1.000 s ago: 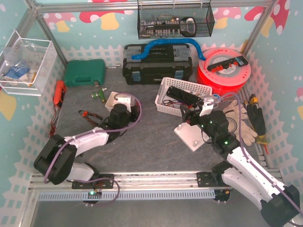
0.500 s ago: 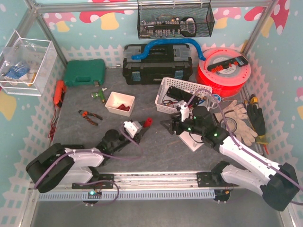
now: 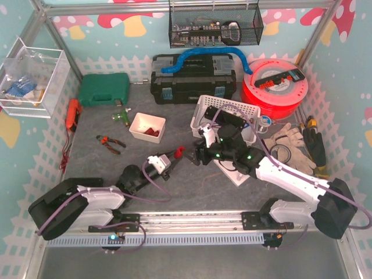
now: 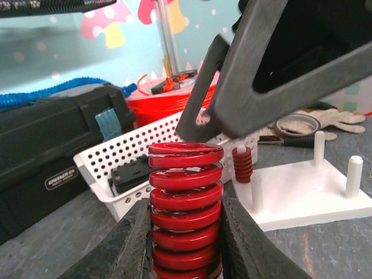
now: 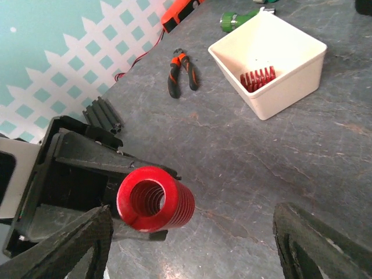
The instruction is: Install the large spring
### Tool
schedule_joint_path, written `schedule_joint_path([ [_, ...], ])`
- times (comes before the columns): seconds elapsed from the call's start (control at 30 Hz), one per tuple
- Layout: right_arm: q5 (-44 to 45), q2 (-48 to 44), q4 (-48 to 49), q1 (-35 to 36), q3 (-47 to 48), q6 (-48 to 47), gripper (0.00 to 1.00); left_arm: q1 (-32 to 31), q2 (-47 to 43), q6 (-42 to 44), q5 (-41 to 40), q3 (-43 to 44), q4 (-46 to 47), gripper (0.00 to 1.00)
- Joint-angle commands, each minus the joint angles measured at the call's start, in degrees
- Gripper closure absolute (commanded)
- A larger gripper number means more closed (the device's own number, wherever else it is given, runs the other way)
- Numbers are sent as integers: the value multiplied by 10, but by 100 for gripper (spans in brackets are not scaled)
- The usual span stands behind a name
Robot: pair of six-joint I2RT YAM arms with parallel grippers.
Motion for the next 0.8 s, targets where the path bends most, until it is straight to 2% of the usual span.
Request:
schedule_joint_path([
  [0.0, -2, 27, 7, 18, 29, 1, 25, -8, -19, 18, 12, 7, 23, 98],
  [0.33, 1, 82, 26, 48, 47, 4, 39, -16, -22, 28, 16, 11, 13, 97],
  [0.43, 3, 89, 29, 52, 51, 0, 48, -17, -25, 31, 14, 10, 12, 98],
  [0.5, 2, 90, 37, 53, 47, 1, 58, -18, -27, 33, 13, 9, 11, 97],
  [0.57, 2, 89, 41, 53, 46, -1, 72, -19, -28, 33, 7, 9, 11, 91],
  [0.67, 19, 81, 41, 53, 37, -5, 96, -19, -30, 26, -19, 10, 6, 75],
  [0.7, 33, 75, 41, 53, 31, -5, 100, -19, -29, 21, -34, 13, -1, 70],
  [0.77, 79, 54, 41, 53, 16, -5, 100, -18, -28, 0, -76, 26, -23, 58],
])
